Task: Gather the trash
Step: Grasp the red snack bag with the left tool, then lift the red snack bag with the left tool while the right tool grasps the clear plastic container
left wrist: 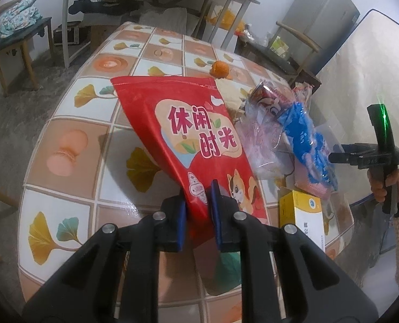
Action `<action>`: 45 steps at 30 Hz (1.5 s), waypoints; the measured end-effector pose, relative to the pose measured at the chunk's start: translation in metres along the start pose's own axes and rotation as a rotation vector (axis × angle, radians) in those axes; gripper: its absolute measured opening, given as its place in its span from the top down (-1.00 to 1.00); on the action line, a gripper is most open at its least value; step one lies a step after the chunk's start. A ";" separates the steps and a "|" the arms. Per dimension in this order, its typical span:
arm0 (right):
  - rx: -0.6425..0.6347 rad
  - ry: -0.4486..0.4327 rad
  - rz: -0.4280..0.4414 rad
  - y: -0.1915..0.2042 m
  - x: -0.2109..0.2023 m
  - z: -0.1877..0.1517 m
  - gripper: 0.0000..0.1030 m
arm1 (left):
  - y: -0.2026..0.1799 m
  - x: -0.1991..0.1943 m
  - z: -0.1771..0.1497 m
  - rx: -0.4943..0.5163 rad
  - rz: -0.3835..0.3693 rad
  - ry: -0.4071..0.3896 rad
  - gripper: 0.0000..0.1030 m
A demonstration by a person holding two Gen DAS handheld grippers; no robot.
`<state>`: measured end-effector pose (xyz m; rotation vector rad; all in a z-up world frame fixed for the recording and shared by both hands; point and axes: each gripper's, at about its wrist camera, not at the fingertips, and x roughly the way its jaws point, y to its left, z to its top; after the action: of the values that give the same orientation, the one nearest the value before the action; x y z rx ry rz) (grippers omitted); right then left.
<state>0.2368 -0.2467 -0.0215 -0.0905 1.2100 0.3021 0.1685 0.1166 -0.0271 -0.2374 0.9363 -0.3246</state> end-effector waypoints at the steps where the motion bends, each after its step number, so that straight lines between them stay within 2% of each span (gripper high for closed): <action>1: -0.001 -0.005 -0.005 0.000 -0.002 -0.001 -0.69 | 0.000 -0.001 0.002 0.001 -0.001 -0.004 0.72; 13: 0.024 -0.076 -0.025 0.001 -0.027 -0.003 -0.65 | -0.004 -0.011 0.007 0.002 -0.032 -0.041 0.79; 25: 0.066 -0.171 -0.004 -0.002 -0.063 -0.008 -0.63 | 0.002 -0.015 0.007 -0.020 -0.055 -0.067 0.87; 45: 0.136 -0.257 0.045 0.001 -0.091 -0.029 -0.62 | -0.005 -0.056 0.014 -0.005 -0.083 -0.176 0.91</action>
<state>0.1814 -0.2687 0.0536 0.0922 0.9748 0.2614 0.1481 0.1337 0.0248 -0.3054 0.7545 -0.3718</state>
